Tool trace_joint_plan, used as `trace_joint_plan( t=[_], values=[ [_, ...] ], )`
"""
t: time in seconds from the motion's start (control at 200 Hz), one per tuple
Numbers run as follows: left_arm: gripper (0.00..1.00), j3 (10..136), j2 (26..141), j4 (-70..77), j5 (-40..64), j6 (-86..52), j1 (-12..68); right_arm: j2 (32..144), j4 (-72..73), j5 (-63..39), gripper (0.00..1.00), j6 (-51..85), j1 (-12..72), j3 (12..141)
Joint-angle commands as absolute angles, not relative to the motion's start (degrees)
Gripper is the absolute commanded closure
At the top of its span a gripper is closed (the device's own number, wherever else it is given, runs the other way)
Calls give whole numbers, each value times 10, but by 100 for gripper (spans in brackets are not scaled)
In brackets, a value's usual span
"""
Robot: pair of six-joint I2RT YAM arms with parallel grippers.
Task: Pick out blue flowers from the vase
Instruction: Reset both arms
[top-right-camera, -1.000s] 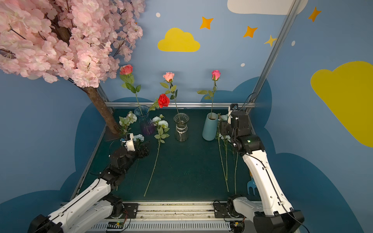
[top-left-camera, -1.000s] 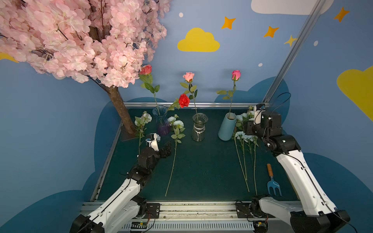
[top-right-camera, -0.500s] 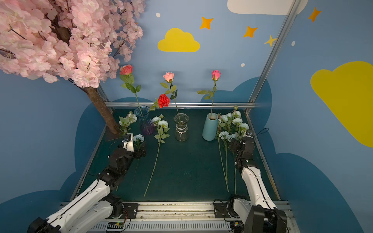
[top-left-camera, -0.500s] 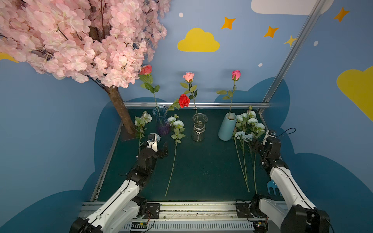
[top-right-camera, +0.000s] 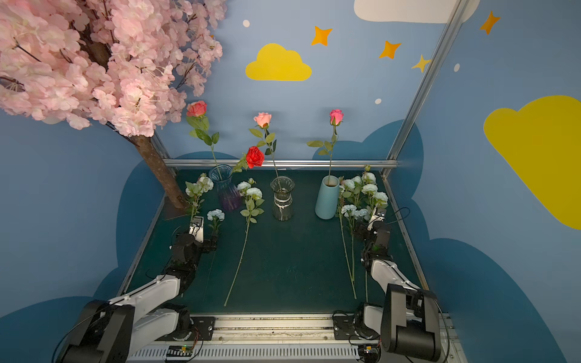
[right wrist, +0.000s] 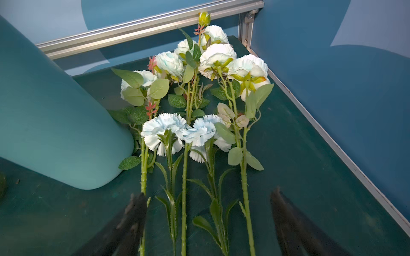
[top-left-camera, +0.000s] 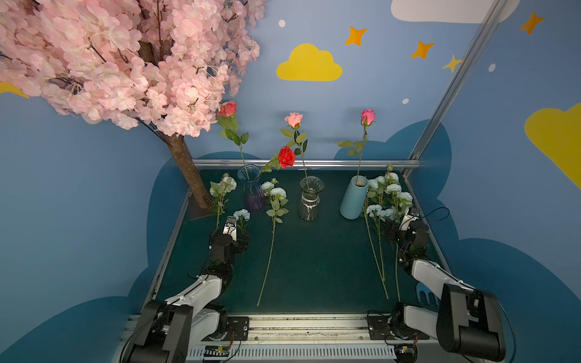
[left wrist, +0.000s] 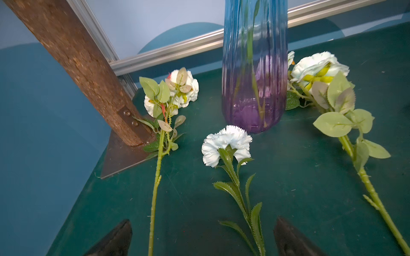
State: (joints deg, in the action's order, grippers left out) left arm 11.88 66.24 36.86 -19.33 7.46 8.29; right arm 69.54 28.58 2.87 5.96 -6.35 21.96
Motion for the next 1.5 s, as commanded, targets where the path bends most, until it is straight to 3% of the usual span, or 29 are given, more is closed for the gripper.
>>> trace_joint_plan(
  t=[0.0,0.105,0.285,0.355,0.536,0.601,0.921,1.497],
  values=[
    [1,127,699,460,-152,66,73,705,342,-6,13,49,-67,209],
    [1,130,735,507,-140,70,67,739,387,-17,13,89,-68,192],
    [0,133,750,527,-119,52,58,837,658,-64,13,91,-69,126],
    [0,127,780,565,-60,21,31,834,655,-76,13,84,-68,121],
    [0,120,931,753,-43,17,14,894,685,-157,13,48,-65,141],
    [0,123,905,703,-45,10,15,927,734,-182,12,52,-70,140],
    [0,213,897,526,-99,-6,14,904,639,-152,12,37,-54,171],
    [0,204,905,555,-105,-4,13,896,576,-121,12,17,-30,198]
  ],
)
